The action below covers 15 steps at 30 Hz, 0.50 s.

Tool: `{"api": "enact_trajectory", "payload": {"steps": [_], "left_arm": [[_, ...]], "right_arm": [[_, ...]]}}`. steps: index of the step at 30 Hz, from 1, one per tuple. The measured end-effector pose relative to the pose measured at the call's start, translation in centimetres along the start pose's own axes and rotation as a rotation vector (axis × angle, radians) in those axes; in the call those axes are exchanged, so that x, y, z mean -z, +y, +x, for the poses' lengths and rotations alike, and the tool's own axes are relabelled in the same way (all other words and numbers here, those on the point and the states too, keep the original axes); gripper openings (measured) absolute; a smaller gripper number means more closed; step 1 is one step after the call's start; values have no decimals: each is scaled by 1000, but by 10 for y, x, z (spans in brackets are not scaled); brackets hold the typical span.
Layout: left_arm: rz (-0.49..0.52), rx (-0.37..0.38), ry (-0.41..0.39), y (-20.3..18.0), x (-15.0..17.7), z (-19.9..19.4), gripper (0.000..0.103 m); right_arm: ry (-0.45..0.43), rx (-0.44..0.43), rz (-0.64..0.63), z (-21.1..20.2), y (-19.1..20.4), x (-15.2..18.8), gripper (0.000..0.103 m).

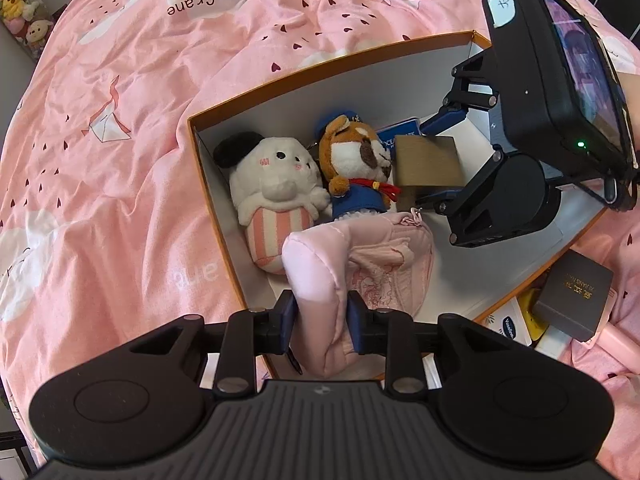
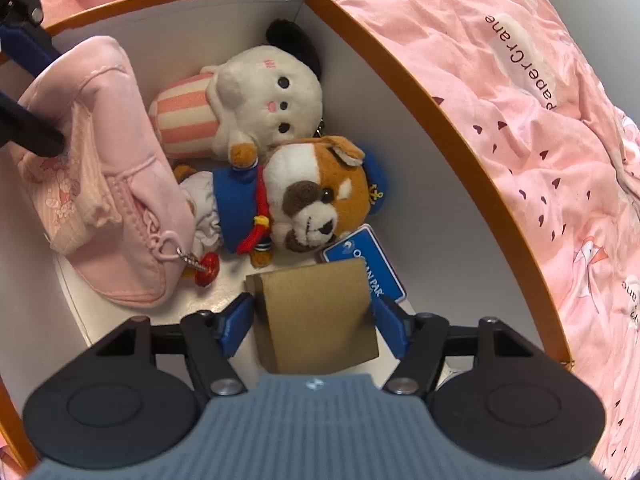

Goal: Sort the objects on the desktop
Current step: 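Carry the pink cap and brown box into the orange box and release both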

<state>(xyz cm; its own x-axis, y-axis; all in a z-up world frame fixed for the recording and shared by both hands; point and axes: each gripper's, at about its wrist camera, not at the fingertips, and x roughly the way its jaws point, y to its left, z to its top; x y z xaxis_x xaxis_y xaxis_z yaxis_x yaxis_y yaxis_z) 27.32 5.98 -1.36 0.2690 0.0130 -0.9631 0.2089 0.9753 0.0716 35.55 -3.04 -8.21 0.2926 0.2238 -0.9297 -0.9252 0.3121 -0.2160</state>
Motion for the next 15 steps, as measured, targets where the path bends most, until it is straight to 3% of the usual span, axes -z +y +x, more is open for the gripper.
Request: {"api": "enact_trajectory", "payload": {"steps": [5,8,9,15], "left_arm": [[27,-19,-7,-6,1,-2,36],[45,-31,-25,-10,2,-7,43],[52,-48,-37,-11,3,-10,52],[55,-54,-109,-11,4,-35,53]], "right_arm": [[-30,6,26,-8,-2,3,66],[-44,6,36,-15,0,6,66],[-51,4,42,-19,-1,7,67],[-105,6,98,-43,-1,17,67]]}}
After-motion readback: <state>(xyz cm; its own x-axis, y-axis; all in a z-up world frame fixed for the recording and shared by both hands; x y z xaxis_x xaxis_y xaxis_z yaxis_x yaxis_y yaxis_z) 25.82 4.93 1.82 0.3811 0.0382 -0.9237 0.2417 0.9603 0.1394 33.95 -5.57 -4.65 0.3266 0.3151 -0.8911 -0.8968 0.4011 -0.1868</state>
